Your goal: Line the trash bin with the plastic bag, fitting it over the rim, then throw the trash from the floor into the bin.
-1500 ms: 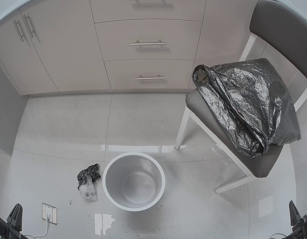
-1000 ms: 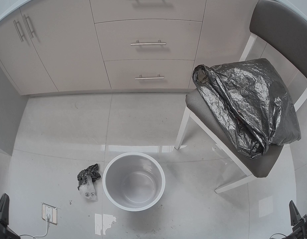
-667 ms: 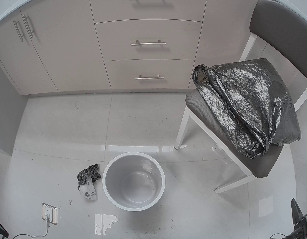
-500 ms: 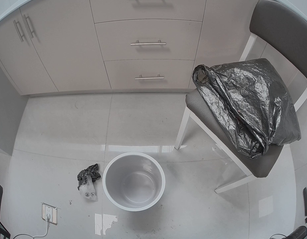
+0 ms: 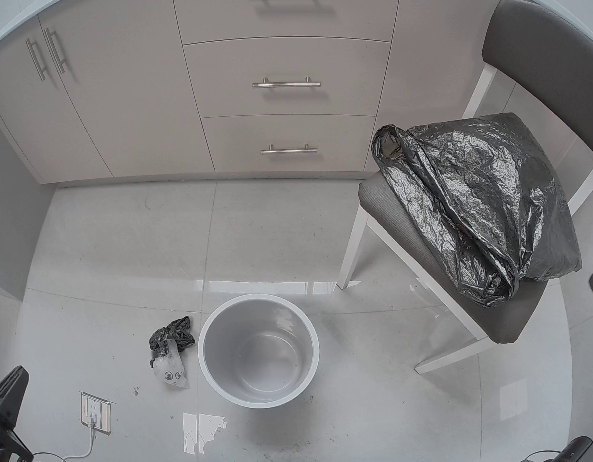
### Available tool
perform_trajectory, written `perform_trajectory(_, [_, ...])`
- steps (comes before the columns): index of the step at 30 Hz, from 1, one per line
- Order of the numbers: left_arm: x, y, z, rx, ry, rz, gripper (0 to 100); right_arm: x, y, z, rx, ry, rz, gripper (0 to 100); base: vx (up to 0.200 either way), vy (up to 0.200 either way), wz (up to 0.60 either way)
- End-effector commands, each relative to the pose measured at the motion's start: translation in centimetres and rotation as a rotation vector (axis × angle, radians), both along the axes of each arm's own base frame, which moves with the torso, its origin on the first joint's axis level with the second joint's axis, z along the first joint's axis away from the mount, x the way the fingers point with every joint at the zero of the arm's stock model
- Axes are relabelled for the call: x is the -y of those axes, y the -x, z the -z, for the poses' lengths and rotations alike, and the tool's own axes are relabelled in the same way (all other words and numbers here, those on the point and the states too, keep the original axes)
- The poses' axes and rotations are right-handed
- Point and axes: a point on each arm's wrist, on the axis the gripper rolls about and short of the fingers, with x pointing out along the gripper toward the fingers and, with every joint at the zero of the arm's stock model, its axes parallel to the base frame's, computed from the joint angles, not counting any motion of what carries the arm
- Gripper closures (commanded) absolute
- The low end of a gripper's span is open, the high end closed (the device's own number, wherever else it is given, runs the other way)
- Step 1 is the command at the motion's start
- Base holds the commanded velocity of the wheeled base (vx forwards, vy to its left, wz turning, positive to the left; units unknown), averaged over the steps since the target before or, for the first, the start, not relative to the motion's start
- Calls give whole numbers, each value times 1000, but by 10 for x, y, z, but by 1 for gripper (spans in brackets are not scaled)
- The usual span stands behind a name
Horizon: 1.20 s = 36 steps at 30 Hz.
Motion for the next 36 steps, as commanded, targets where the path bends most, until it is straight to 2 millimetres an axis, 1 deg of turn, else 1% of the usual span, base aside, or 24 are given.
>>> perform_trajectory(1, [1,-15,1,-113,16,18,100,-25,-53,18,-228,59,-164,0,0,0,0])
perform_trajectory(2, [1,-15,1,-116,16,20,100,-28,-57,21,-245,62,-172,0,0,0,0])
perform_trajectory(4, [2,-19,1,-140,18,39,100,-37,-74,30,-276,71,-169,0,0,0,0])
perform_trajectory(5, [2,-20,1,-149,19,47,100,-39,-79,32,-280,69,-159,0,0,0,0])
perform_trajectory(9, [3,-25,0,-178,18,80,100,-57,-114,38,-238,49,-34,0,0,0,0])
perform_trajectory(10, [3,-25,0,-178,18,80,100,-58,-115,39,-237,48,-28,0,0,0,0])
perform_trajectory(11, [3,-26,-1,-181,18,95,100,-64,-124,42,-226,46,11,0,0,0,0])
perform_trajectory(12, [3,-26,-1,-181,18,95,100,-64,-124,42,-226,46,11,0,0,0,0])
perform_trajectory(13, [4,-28,-2,-196,21,120,100,-76,-136,50,-222,60,52,0,0,0,0])
perform_trajectory(15, [4,-30,-1,-208,21,121,100,-85,-145,59,-230,81,85,0,0,0,0])
perform_trajectory(18, [4,-29,0,-207,21,122,100,-90,-152,63,-226,85,108,0,0,0,0])
perform_trajectory(23, [4,-29,0,-206,23,119,100,-90,-156,62,-213,83,120,0,0,0,0])
perform_trajectory(26, [4,-29,1,-208,21,122,100,-86,-157,57,-191,101,149,0,0,0,0])
perform_trajectory(31, [4,-29,1,-207,23,121,100,-76,-157,58,-189,159,224,0,0,0,0])
perform_trajectory(36, [4,-29,0,-203,23,121,100,-68,-155,59,-193,158,255,0,0,0,0])
